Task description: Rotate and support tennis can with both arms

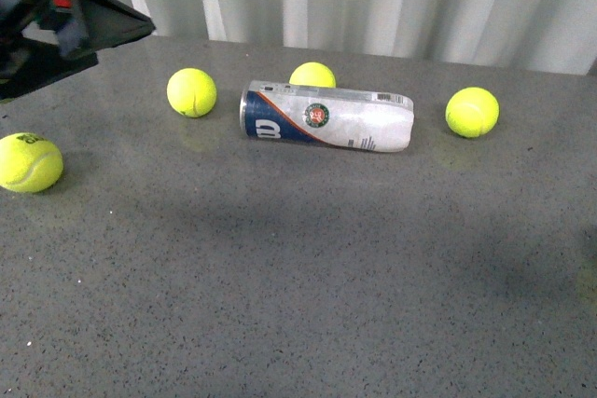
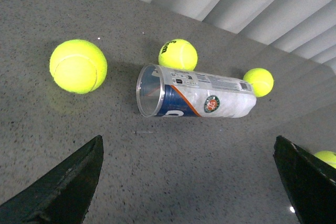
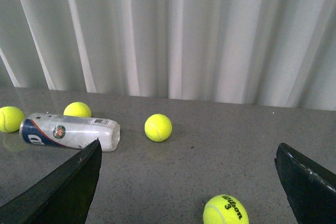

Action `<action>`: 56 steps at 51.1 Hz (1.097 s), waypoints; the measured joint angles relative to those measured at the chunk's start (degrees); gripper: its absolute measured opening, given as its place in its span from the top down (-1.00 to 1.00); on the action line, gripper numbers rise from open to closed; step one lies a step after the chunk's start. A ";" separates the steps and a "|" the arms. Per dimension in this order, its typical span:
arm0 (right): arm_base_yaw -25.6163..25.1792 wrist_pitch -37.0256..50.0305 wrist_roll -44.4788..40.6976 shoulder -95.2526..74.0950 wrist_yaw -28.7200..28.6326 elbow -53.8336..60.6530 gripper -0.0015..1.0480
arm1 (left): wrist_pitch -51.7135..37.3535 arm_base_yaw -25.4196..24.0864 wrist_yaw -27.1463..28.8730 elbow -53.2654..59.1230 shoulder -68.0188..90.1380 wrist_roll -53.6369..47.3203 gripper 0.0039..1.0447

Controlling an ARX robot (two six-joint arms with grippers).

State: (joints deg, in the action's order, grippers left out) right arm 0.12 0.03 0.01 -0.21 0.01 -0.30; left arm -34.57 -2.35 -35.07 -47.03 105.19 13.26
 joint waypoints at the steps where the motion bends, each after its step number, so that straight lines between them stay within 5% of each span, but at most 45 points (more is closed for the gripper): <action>1: 0.00 0.00 0.00 -0.02 0.00 0.00 -0.86 | -0.20 0.39 0.09 -0.98 1.40 -0.68 -0.87; 28: 0.00 0.00 0.00 -0.02 0.00 0.00 -0.86 | 1.09 8.85 5.11 -19.78 22.32 -5.38 -0.87; 56: 0.00 0.00 0.00 0.00 0.00 0.00 -0.86 | 5.99 11.74 5.55 -31.74 30.71 -5.77 -0.87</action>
State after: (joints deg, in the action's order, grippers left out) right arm 0.12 0.03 0.01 -0.21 0.01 -0.30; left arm -28.58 9.39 -29.52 -78.76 135.90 7.49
